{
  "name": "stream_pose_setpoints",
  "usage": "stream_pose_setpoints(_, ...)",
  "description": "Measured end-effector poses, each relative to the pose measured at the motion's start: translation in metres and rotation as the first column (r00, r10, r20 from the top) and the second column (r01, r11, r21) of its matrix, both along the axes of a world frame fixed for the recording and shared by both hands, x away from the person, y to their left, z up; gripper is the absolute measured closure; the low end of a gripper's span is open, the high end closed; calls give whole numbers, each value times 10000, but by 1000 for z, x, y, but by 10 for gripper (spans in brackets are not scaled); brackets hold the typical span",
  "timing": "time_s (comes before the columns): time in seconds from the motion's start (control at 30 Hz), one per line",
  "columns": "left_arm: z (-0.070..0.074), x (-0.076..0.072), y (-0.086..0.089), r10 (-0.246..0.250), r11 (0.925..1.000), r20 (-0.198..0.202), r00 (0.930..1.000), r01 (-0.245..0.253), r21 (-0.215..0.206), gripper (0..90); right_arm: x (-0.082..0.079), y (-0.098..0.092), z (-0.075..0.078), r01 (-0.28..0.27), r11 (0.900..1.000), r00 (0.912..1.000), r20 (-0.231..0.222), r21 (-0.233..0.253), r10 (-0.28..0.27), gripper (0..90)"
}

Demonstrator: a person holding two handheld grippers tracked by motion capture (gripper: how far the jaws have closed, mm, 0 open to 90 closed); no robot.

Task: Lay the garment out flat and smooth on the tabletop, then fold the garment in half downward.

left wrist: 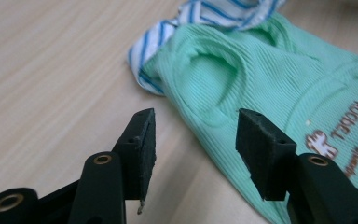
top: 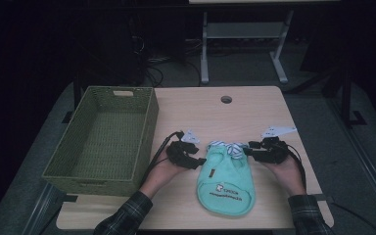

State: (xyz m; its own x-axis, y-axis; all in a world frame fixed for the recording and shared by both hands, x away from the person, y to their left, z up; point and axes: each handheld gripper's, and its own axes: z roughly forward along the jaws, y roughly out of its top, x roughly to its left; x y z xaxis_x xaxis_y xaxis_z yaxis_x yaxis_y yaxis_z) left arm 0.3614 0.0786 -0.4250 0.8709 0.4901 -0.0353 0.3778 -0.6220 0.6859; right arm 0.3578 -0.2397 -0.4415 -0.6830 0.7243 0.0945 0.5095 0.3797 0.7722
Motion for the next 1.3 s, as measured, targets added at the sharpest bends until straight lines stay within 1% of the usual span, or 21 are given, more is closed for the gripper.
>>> stream_pose_setpoints(0.13, 4, 10, -4, 95, 9999, 126, 9999, -94, -100, 457, 2, -1, 3, 113, 9999, 9999, -55, 117, -112, 574)
stream_pose_setpoints(0.2, 5, 15, -7, 145, 9998, 221, 9997, -142, -146, 457, 4, -2, 3, 98, 9999, 10000, 13, 102, -99, 565)
stream_pose_setpoints(0.23, 6, 18, -8, 142, 9998, 237, 9996, -138, -149, 458, 4, -1, 4, 137, 9997, 9999, -34, 195, -137, 563)
stream_pose_setpoints(0.3, 7, 24, -10, 196, 9997, 281, 9994, -193, -120, 457, 6, -2, 4, 155, 9997, 9999, 4, 209, -155, 556)
stream_pose_setpoints(0.37, 8, 30, -13, 239, 9994, 333, 9992, -231, -241, 458, 7, -2, 5, 179, 9995, 9998, -27, 240, -179, 552)
stream_pose_setpoints(0.47, 6, 39, -18, 265, 9994, 313, 9992, -258, -220, 458, 9, -3, 4, 216, 9994, 9997, -82, 262, -214, 548)
stream_pose_setpoints(0.5, 5, 42, -19, 317, 9991, 291, 9991, -309, -287, 458, 10, -3, 4, 203, 9995, 9998, -48, 251, -202, 545)
stream_pose_setpoints(0.57, 3, 49, -23, 340, 9990, 182, 9993, -335, -311, 458, 10, -4, 3, 231, 9994, 9997, -88, 249, -228, 543)
stream_pose_setpoints(0.6, 2, 51, -24, 333, 9991, 163, 9993, -329, -274, 458, 10, -4, 3, 267, 9993, 9995, -170, 268, -262, 543)
stream_pose_setpoints(0.67, -1, 56, -27, 332, 9992, 106, 9994, -329, -213, 458, 10, -5, 2, 259, 9994, 9996, -140, 248, -256, 541)
stream_pose_setpoints(0.73, -4, 61, -30, 331, 9992, 71, 9994, -329, -244, 458, 10, -5, 2, 283, 9992, 9995, -163, 273, -278, 539)
stream_pose_setpoints(0.8, -8, 66, -34, 268, 9995, -8, 9996, -268, -148, 458, 10, -6, 2, 262, 9992, 9996, -136, 296, -258, 539)
stream_pose_setpoints(0.83, -10, 67, -36, 284, 9995, -58, 9996, -285, -167, 457, 10, -6, 2, 252, 9992, 9996, -139, 310, -248, 539)
stream_pose_setpoints(0.9, -14, 70, -40, 220, 9998, -177, 9996, -220, 13, 455, 10, -6, 2, 249, 9992, 9996, -147, 300, -245, 537)
stream_pose_setpoints(0.97, -20, 72, -44, 148, 9999, -339, 9993, -146, 68, 456, 10, -6, 2, 253, 9992, 9996, -155, 303, -249, 536)
stream_pose_setpoints(1.1, -30, 74, -49, 41, 9988, -455, 9990, -18, 492, 456, 12, -7, -1, 275, 9993, 9993, -259, 254, -268, 530)
stream_pose_setpoints(1.13, -33, 74, -50, 9, 9976, -517, 9987, 27, 688, 453, 12, -7, -1, 277, 9993, 9992, -279, 260, -269, 527)
stream_pose_setpoints(1.17, -35, 74, -51, 24, 9967, -500, 9987, 16, 813, 445, 12, -7, -2, 355, 9991, 9988, -360, 249, -346, 525)
stream_pose_setpoints(1.2, -36, 73, -52, 6, 9960, -484, 9988, 38, 898, 444, 13, -7, -3, 359, 9991, 9988, -344, 220, -352, 522)
stream_pose_setpoints(1.23, -36, 73, -52, -19, 9957, -397, 9992, 56, 928, 441, 14, -8, -4, 395, 9989, 9987, -340, 239, -386, 519)
stream_pose_setpoints(1.3, -36, 73, -52, -10, 9952, -363, 9993, 45, 974, 441, 16, -8, -7, 472, 9987, 9981, -413, 195, -464, 512)
